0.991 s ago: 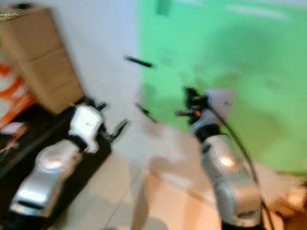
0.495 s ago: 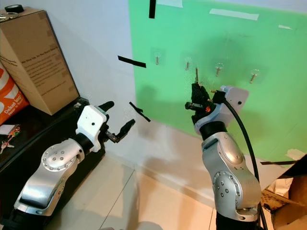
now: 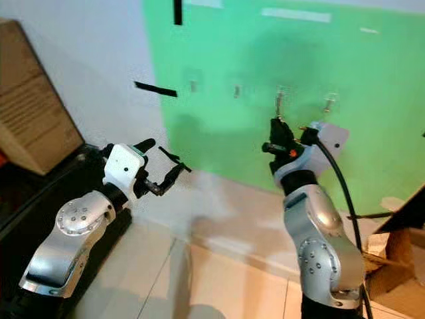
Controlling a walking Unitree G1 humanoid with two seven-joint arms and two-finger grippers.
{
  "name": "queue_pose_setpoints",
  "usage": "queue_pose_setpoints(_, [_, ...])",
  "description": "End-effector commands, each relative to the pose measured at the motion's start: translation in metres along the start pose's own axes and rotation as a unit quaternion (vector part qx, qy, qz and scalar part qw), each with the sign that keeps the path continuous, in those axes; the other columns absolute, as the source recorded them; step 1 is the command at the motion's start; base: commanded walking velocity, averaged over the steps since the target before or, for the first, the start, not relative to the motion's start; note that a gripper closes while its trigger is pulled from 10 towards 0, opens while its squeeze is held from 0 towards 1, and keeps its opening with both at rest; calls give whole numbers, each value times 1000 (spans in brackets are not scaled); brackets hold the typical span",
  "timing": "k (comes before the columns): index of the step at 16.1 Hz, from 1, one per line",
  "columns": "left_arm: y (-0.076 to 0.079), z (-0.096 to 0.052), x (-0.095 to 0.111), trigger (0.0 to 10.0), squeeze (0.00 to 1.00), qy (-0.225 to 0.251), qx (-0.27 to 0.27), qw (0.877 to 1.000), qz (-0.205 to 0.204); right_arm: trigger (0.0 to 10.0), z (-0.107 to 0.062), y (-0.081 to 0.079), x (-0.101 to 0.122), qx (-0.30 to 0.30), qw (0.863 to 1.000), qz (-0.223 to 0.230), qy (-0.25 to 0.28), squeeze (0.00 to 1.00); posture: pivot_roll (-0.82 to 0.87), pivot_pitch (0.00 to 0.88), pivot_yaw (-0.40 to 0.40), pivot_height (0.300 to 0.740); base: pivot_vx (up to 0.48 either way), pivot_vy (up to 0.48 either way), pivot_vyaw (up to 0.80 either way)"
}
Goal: Hang keys on a hook
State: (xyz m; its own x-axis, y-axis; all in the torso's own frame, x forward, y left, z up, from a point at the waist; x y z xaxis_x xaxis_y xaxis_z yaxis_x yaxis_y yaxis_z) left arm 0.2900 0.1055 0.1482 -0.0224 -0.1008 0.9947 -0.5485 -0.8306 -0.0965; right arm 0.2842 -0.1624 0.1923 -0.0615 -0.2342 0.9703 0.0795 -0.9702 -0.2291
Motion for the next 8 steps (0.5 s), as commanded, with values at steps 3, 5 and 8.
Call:
queue_pose_setpoints(3, [-3, -2, -1, 10000, 353, -5, -3, 1000, 4, 10000, -2, -11, -6, 49, 998, -12, -21, 0, -16, 0, 55, 740, 305, 0, 442])
queue_pose_setpoints(5, [0, -3, -2, 10000, 329, -8, -12, 1000, 5, 10000, -7, -24, -10, 118, 992, -18, -39, 0, -15, 0, 54, 740, 0, 0, 0])
queue_pose_setpoints(8, [2, -5, -6, 10000, 310, -15, -15, 1000, 11, 10000, -13, -30, -9, 166, 984, -39, -46, 0, -14, 0, 51, 740, 0, 0, 0])
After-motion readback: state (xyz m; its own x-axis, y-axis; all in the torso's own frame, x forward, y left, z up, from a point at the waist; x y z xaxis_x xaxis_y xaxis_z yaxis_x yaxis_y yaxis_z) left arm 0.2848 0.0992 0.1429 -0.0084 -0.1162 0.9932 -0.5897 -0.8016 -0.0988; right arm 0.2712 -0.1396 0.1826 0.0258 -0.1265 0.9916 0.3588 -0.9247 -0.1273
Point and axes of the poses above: a point about 5 cm out from each wrist's last joint towards the gripper, its own z axis pointing out of the wrist towards the gripper, its own x axis along the axis of the wrist's last joint, y = z × x, the point moved 2 cm from there along z, pointing out of the wrist towards the gripper, and after that the axes turned 9 degrees about -z, right-handed, at the moved point
